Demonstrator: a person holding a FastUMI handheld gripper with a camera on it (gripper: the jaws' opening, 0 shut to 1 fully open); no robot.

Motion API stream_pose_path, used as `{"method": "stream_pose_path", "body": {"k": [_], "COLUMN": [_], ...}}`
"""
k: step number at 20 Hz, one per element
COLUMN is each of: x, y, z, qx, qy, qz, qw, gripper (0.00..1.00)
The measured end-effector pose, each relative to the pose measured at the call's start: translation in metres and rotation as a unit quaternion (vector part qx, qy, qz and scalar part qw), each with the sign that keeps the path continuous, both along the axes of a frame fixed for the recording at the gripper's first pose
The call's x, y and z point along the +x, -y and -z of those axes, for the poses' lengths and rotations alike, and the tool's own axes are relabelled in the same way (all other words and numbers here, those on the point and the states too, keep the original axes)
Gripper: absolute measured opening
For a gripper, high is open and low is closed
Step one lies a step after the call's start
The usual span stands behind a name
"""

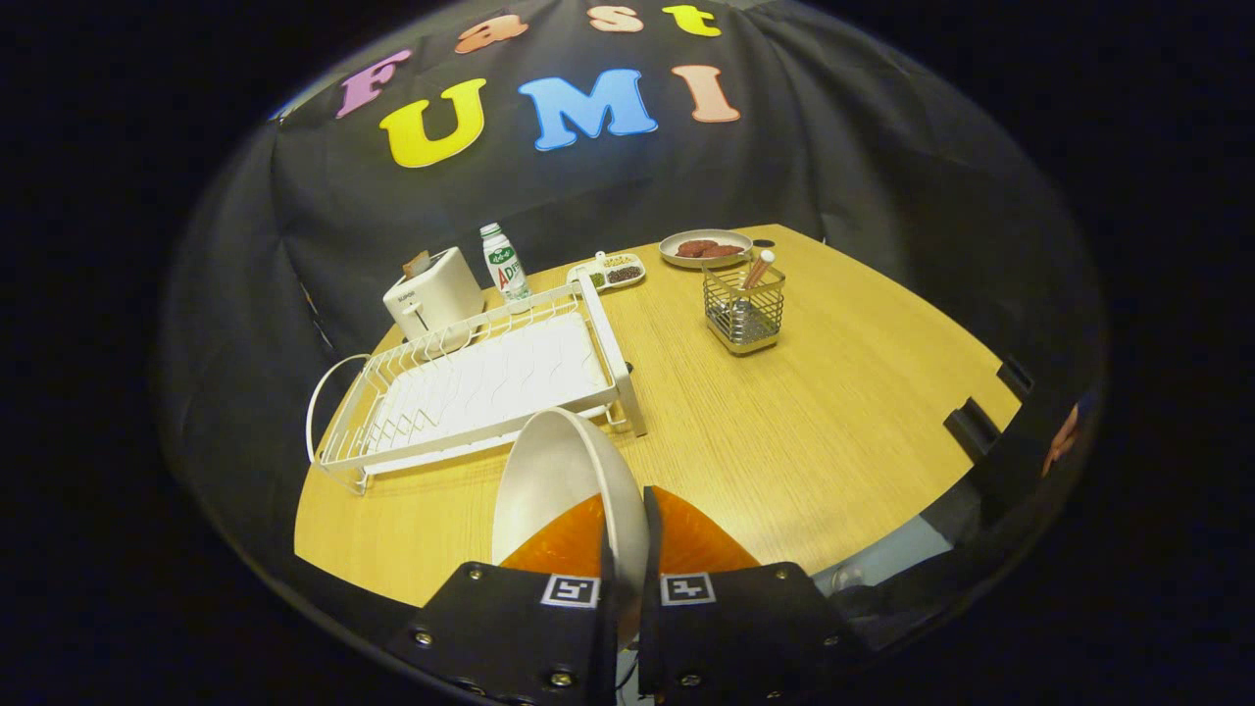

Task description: Take the plate from the dish rack, then take the spoon from the basket and place it into the plate.

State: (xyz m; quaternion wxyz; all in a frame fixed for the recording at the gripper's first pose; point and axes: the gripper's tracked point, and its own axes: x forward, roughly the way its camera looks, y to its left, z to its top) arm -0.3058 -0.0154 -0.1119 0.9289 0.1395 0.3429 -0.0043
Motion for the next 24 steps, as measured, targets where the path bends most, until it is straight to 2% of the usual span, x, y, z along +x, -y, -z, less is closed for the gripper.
{"method": "stream_pose_path", "body": {"k": [6, 11, 19, 24], "x": [0.013, 0.022, 0.063, 0.1], "y": [0.002, 0.022, 0.055, 0.089], "z": [0.023, 0.03, -0.003, -0.037], "qx": [0.067, 0.076, 0.014, -0.04], "qy": [-0.018, -0.013, 0.034, 0.076], "qz": [0.045, 0.076, 0.082, 0.097], "qw": [0.997, 0.994, 0.996, 0.992], "gripper": [0.11, 0.22, 0.22, 0.22]}}
